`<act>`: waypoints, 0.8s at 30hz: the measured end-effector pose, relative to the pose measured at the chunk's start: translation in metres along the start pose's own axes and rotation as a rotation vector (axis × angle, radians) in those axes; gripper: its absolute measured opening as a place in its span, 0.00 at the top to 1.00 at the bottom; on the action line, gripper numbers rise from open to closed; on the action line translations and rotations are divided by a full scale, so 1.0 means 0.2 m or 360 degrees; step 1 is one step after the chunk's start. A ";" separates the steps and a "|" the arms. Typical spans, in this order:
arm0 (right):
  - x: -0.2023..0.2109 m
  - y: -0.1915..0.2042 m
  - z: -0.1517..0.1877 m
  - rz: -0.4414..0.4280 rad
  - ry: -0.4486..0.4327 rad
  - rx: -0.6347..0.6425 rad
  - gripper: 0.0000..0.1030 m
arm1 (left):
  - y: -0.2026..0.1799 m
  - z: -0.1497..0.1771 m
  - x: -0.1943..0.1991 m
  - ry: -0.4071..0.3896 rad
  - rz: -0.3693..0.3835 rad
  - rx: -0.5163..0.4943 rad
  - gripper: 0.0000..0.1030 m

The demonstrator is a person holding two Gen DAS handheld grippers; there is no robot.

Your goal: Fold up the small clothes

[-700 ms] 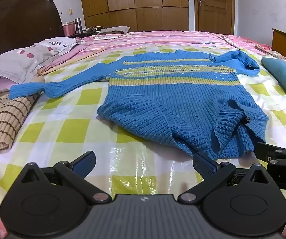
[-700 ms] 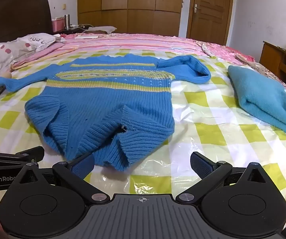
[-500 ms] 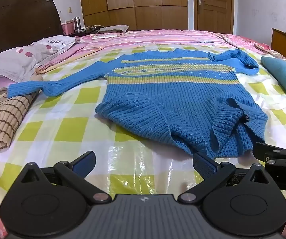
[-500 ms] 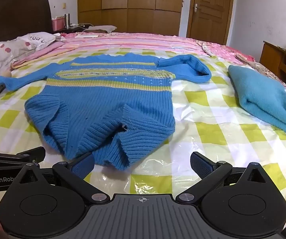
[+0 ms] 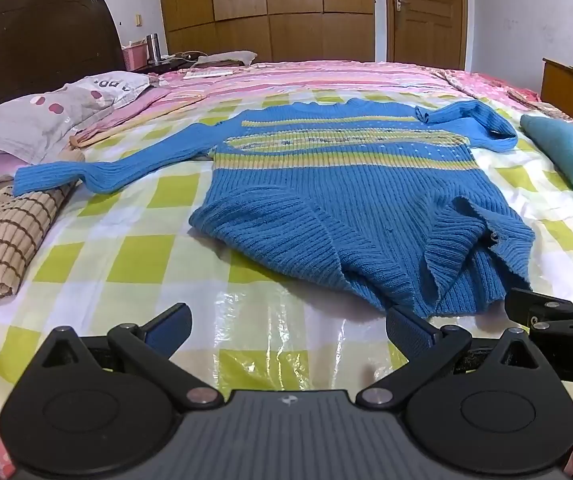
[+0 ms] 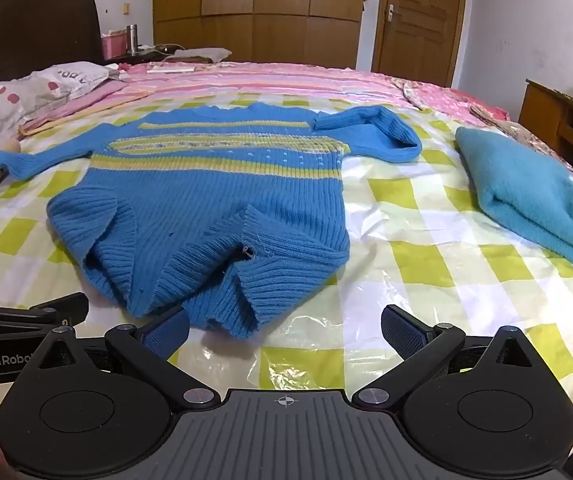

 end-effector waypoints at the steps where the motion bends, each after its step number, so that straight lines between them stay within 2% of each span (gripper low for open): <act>1: 0.00 0.01 -0.01 0.0006 0.0006 -0.0001 0.01 | 0.00 0.00 0.00 -0.0002 -0.0001 0.0000 0.00; 24: 0.00 0.00 0.00 0.0003 0.0016 -0.0018 0.02 | -0.01 0.00 0.01 -0.0006 0.0002 -0.0001 0.00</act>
Point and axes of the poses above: each gripper's, at about its wrist camera, not at the fingertips, and x roughly against the way its jaws point, y to its left, z to its underside, the point moved 3 cm from there along -x, roughly the way its jaws point, and after that the axes turned 1 degree about -y, right-handed, at the moved point
